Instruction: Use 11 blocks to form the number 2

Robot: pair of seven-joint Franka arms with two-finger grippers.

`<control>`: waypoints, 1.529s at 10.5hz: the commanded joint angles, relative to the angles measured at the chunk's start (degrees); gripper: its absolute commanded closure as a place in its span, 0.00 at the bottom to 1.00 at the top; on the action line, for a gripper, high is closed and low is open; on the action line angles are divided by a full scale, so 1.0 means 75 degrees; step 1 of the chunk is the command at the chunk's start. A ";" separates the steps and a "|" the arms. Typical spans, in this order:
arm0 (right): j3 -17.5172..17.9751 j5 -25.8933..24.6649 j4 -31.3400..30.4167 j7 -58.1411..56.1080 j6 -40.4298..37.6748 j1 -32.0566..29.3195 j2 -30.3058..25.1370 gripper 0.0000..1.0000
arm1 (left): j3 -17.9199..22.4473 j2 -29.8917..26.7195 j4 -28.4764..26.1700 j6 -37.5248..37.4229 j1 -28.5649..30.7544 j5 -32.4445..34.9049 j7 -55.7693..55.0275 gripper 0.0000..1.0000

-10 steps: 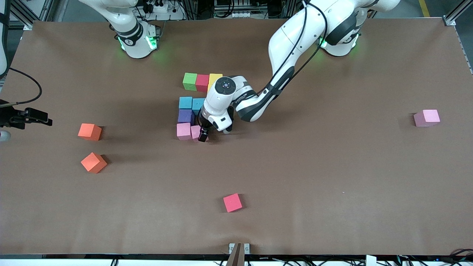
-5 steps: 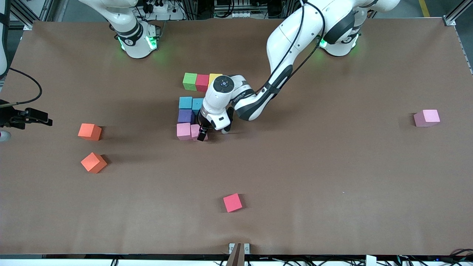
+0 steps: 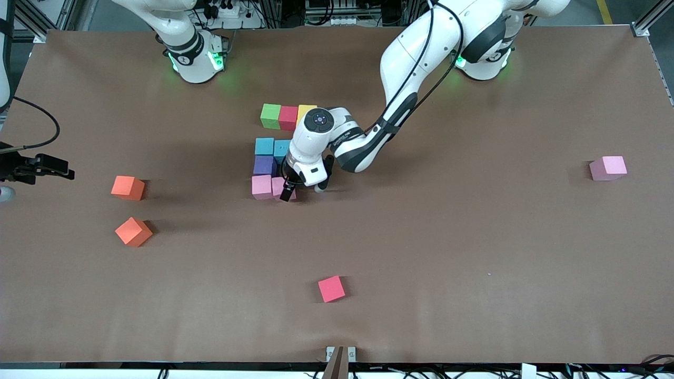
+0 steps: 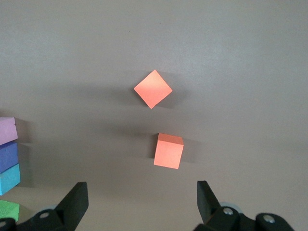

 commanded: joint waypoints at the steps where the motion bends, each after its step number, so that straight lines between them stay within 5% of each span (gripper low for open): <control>1: 0.0070 0.0123 0.0118 -0.0122 -0.0013 -0.0134 0.0067 0.00 | 0.0104 0.0092 0.0139 0.0051 -0.0108 -0.0200 0.0367 0.00; 11: 0.0070 0.0134 0.0059 -0.0134 0.0127 -0.0205 0.0231 0.00 | 0.0092 0.0092 0.0150 0.0051 -0.0131 -0.0188 0.0824 0.00; 16: 0.0082 0.0134 0.0059 -0.0146 0.0583 -0.0146 0.0943 0.00 | 0.0069 -0.0014 0.0139 0.0051 0.0044 -0.0235 0.0964 0.00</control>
